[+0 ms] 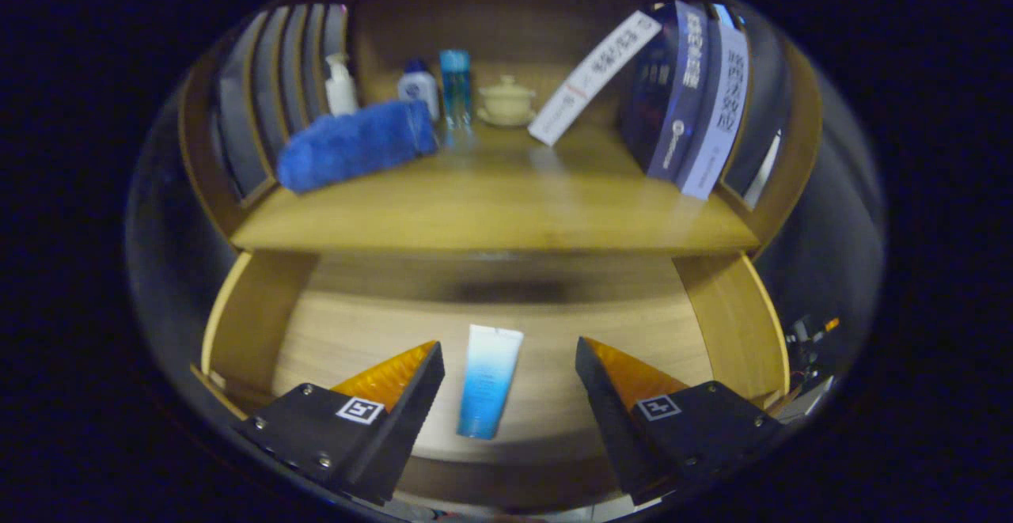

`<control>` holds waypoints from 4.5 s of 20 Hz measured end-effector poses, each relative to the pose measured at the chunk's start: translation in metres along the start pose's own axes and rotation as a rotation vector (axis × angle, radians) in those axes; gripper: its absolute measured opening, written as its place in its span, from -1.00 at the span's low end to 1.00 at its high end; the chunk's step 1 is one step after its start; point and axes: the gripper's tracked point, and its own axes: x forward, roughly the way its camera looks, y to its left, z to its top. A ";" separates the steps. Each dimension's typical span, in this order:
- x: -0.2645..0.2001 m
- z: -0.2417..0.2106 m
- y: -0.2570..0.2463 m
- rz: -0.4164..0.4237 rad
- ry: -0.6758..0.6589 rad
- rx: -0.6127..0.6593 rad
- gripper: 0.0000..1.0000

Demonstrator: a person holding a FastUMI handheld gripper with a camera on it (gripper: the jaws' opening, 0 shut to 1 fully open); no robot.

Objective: Pull open the drawer, take out the items inside it, and place them on the countertop above the cabinet.

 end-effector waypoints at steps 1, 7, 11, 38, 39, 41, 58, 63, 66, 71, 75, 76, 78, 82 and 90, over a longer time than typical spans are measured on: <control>0.011 -0.011 0.009 0.051 0.053 0.020 1.00; 0.039 -0.034 0.007 0.055 0.253 0.119 0.55; 0.042 -0.040 0.019 0.111 0.302 0.100 0.10; -0.163 0.131 -0.006 0.243 -0.628 0.266 -0.17; -0.167 0.142 -0.010 0.223 -0.652 0.263 -0.18; -0.167 0.156 -0.004 0.196 -0.676 0.275 -0.18; -0.003 0.177 0.026 0.019 -0.608 0.168 -0.17; 0.007 0.179 0.031 -0.015 -0.621 0.149 -0.07; -0.005 0.183 0.026 -0.034 -0.654 0.161 0.04; -0.035 0.179 0.012 -0.027 -0.658 0.233 0.57; -0.066 0.172 0.000 -0.025 -0.655 0.251 0.98; -0.074 0.170 -0.002 -0.021 -0.653 0.249 0.98; -0.091 0.162 -0.003 -0.008 -0.637 0.237 0.98; -0.134 0.142 -0.005 0.005 -0.638 0.229 0.98; -0.228 0.102 -0.022 0.033 -0.720 0.212 0.98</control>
